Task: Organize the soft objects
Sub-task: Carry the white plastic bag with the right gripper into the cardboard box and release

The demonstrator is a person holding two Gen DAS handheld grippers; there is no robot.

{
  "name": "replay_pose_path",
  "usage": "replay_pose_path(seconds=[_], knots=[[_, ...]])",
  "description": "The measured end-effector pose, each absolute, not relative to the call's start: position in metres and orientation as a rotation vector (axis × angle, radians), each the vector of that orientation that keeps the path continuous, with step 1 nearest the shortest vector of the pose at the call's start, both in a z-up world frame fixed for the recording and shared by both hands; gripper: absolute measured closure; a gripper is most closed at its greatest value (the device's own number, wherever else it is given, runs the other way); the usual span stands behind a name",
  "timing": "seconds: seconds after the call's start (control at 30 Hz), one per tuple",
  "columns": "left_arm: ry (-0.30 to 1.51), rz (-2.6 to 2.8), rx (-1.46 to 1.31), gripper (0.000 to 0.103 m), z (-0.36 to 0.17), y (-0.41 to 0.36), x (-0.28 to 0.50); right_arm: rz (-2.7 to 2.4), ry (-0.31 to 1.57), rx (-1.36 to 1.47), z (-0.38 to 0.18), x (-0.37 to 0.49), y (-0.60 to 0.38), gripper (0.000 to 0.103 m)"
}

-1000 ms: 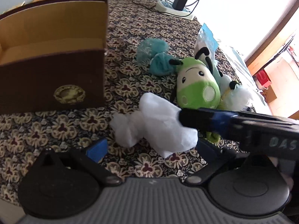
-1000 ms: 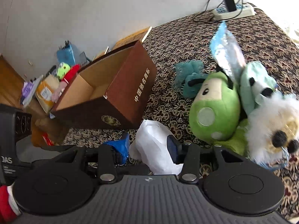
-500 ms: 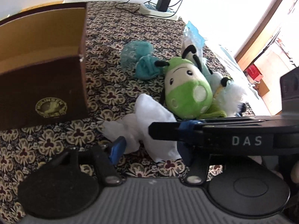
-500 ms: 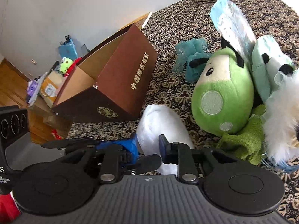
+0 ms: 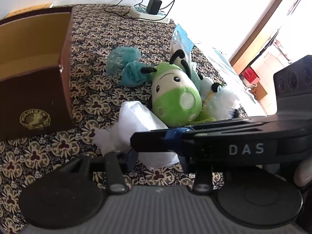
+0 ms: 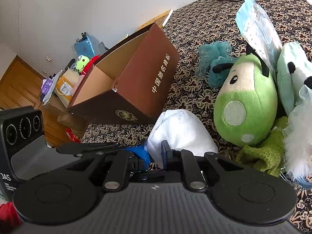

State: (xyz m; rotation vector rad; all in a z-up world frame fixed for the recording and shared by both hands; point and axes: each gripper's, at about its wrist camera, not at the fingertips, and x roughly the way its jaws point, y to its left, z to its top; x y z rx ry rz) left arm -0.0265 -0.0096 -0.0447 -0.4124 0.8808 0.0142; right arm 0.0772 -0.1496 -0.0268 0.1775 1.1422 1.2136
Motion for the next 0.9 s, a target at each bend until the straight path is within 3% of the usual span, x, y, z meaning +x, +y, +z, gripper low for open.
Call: replay_pose_path(seconds=[0.1, 0.43, 0.9], knots=[[0.877, 0.005, -0.420, 0.075, -0.045, -0.009, -0.026, 1.220, 1.136, 0.168, -0.026, 0.079, -0.144, 0.103], [0.778, -0.022, -0.416, 0.076, -0.009, -0.012, -0.037, 1.271, 1.078, 0.237, -0.004, 0.085, -0.151, 0.103], [0.583, -0.006, -0.292, 0.079, 0.064, 0.014, -0.046, 1.349, 0.787, 0.253, 0.062, 0.081, -0.126, 0.103]])
